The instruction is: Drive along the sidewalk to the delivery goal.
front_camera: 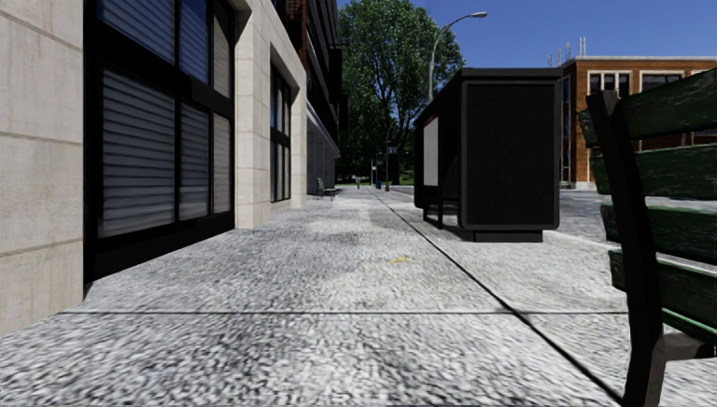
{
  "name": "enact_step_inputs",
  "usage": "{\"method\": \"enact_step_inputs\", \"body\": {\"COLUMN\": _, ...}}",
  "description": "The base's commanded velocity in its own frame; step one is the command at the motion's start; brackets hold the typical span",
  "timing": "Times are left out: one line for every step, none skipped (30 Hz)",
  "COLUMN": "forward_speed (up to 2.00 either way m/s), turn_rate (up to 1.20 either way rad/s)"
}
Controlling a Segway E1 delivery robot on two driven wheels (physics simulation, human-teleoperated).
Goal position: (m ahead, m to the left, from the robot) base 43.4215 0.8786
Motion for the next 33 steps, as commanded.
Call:
{"method": "enact_step_inputs", "body": {"forward_speed": 2.00, "turn_rate": 0.00}}
{"method": "enact_step_inputs", "body": {"forward_speed": 2.00, "turn_rate": 0.00}}
{"method": "enact_step_inputs", "body": {"forward_speed": 2.00, "turn_rate": 0.00}}
{"method": "enact_step_inputs", "body": {"forward_speed": 2.00, "turn_rate": 0.00}}
{"method": "enact_step_inputs", "body": {"forward_speed": 2.00, "turn_rate": 0.00}}
{"method": "enact_step_inputs", "body": {"forward_speed": 2.00, "turn_rate": 0.00}}
{"method": "enact_step_inputs", "body": {"forward_speed": 2.00, "turn_rate": 0.00}}
{"method": "enact_step_inputs", "body": {"forward_speed": 2.00, "turn_rate": 0.00}}
{"method": "enact_step_inputs", "body": {"forward_speed": 2.00, "turn_rate": 0.00}}
{"method": "enact_step_inputs", "body": {"forward_speed": 2.00, "turn_rate": 0.00}}
{"method": "enact_step_inputs", "body": {"forward_speed": 2.00, "turn_rate": 0.00}}
{"method": "enact_step_inputs", "body": {"forward_speed": 2.00, "turn_rate": 0.00}}
{"method": "enact_step_inputs", "body": {"forward_speed": 2.00, "turn_rate": 0.00}}
{"method": "enact_step_inputs", "body": {"forward_speed": 2.00, "turn_rate": 0.00}}
{"method": "enact_step_inputs", "body": {"forward_speed": 2.00, "turn_rate": 0.00}}
{"method": "enact_step_inputs", "body": {"forward_speed": 2.00, "turn_rate": 0.00}}
{"method": "enact_step_inputs", "body": {"forward_speed": 2.00, "turn_rate": 0.00}}
{"method": "enact_step_inputs", "body": {"forward_speed": 2.00, "turn_rate": 0.00}}
{"method": "enact_step_inputs", "body": {"forward_speed": 2.00, "turn_rate": 0.00}}
{"method": "enact_step_inputs", "body": {"forward_speed": 2.00, "turn_rate": 0.00}}
{"method": "enact_step_inputs", "body": {"forward_speed": 2.00, "turn_rate": 0.00}}
{"method": "enact_step_inputs", "body": {"forward_speed": 2.00, "turn_rate": 0.00}}
{"method": "enact_step_inputs", "body": {"forward_speed": 2.00, "turn_rate": 0.00}}
{"method": "enact_step_inputs", "body": {"forward_speed": 2.00, "turn_rate": 0.00}}
{"method": "enact_step_inputs", "body": {"forward_speed": 2.00, "turn_rate": 0.00}}
{"method": "enact_step_inputs", "body": {"forward_speed": 2.00, "turn_rate": 0.00}}
{"method": "enact_step_inputs", "body": {"forward_speed": 2.00, "turn_rate": 0.00}}
{"method": "enact_step_inputs", "body": {"forward_speed": 2.00, "turn_rate": 0.00}}
{"method": "enact_step_inputs", "body": {"forward_speed": 2.00, "turn_rate": 0.00}}
{"method": "enact_step_inputs", "body": {"forward_speed": 2.00, "turn_rate": 0.00}}
{"method": "enact_step_inputs", "body": {"forward_speed": 2.00, "turn_rate": 0.00}}
{"method": "enact_step_inputs", "body": {"forward_speed": 2.00, "turn_rate": 0.00}}
{"method": "enact_step_inputs", "body": {"forward_speed": 2.00, "turn_rate": 0.00}}
